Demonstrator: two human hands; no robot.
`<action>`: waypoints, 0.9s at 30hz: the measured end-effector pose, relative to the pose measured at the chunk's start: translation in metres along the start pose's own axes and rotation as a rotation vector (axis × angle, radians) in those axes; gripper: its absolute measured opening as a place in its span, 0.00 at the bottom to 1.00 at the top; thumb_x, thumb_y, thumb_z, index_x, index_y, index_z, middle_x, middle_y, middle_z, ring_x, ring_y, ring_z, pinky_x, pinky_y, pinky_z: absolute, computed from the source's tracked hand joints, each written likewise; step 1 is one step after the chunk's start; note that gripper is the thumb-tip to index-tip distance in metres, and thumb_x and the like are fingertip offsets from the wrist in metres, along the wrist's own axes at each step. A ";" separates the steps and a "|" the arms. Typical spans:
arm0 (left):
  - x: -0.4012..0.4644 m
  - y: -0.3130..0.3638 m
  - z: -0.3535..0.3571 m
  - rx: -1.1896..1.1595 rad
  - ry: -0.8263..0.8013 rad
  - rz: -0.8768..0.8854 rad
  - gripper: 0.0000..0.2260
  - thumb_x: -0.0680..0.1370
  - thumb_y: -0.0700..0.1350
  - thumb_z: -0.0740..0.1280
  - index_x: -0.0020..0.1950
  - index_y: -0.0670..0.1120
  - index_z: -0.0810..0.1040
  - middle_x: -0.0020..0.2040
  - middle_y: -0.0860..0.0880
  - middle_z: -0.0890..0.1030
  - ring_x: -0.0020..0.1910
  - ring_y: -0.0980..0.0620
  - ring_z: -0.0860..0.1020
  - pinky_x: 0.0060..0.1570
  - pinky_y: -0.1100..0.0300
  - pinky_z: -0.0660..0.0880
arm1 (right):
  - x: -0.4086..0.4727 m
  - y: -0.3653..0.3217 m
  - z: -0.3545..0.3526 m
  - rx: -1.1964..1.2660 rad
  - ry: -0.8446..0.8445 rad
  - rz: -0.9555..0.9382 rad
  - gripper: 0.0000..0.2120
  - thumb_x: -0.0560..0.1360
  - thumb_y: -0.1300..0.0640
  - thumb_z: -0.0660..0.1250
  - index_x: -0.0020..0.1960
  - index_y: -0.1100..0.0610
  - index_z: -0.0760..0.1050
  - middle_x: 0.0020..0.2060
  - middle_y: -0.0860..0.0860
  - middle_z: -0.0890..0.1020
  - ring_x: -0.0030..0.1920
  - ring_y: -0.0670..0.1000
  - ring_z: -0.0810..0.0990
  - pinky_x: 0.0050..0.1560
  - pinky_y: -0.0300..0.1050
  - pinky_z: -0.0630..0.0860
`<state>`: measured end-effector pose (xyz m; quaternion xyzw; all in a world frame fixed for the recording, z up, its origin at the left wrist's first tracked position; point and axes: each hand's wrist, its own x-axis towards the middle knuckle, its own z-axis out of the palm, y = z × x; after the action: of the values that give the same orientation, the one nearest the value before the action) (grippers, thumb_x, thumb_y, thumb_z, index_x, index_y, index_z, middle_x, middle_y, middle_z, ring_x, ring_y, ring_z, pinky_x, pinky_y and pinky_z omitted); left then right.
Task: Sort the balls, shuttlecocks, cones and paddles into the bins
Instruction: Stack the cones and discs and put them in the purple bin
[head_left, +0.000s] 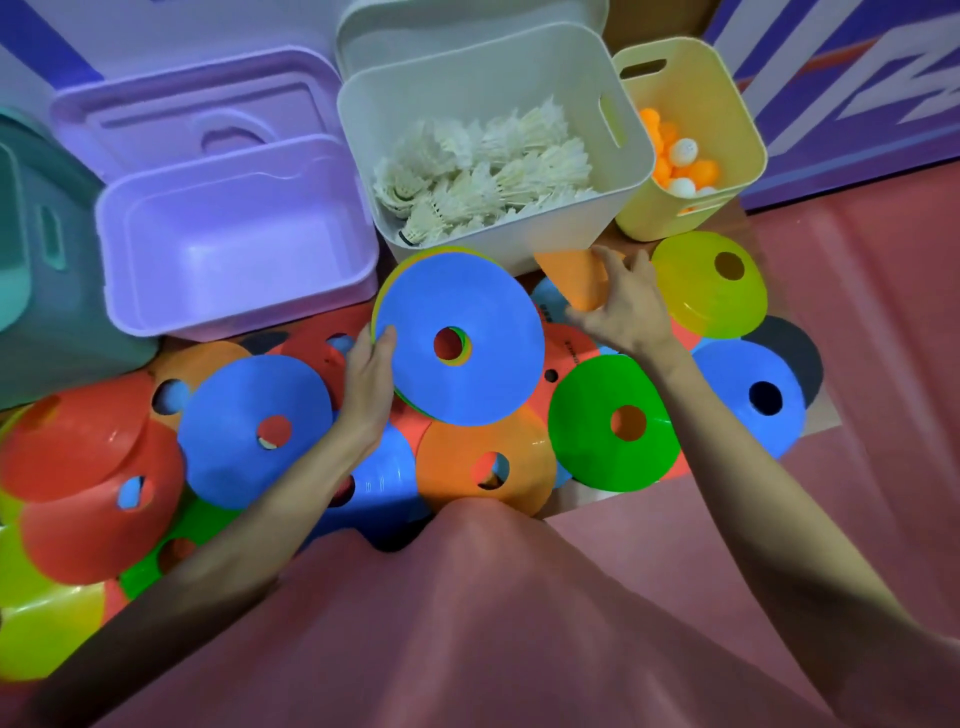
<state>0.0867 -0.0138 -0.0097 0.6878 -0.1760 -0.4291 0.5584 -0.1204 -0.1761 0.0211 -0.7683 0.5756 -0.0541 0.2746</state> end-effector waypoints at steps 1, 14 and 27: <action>-0.001 -0.001 -0.004 -0.012 0.007 -0.007 0.10 0.82 0.44 0.57 0.57 0.52 0.76 0.57 0.50 0.80 0.58 0.50 0.78 0.55 0.52 0.75 | -0.002 0.001 0.002 -0.010 0.019 -0.015 0.28 0.73 0.51 0.65 0.70 0.59 0.65 0.61 0.65 0.69 0.62 0.64 0.69 0.61 0.54 0.68; -0.013 -0.017 -0.091 0.018 0.283 0.096 0.10 0.83 0.47 0.55 0.46 0.54 0.73 0.45 0.57 0.76 0.46 0.59 0.74 0.51 0.62 0.70 | -0.085 -0.068 0.036 0.334 0.416 -0.109 0.11 0.79 0.54 0.58 0.46 0.62 0.69 0.36 0.58 0.76 0.35 0.59 0.73 0.35 0.50 0.64; -0.001 0.009 -0.145 -0.269 0.203 0.107 0.13 0.83 0.51 0.55 0.59 0.48 0.76 0.57 0.51 0.81 0.58 0.52 0.78 0.58 0.56 0.76 | -0.044 -0.175 0.124 0.264 0.161 -0.187 0.17 0.75 0.53 0.56 0.53 0.67 0.68 0.51 0.65 0.71 0.57 0.62 0.68 0.56 0.47 0.60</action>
<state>0.2028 0.0736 0.0001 0.6361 -0.0961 -0.3470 0.6824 0.0643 -0.0582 0.0112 -0.7690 0.5096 -0.2159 0.3199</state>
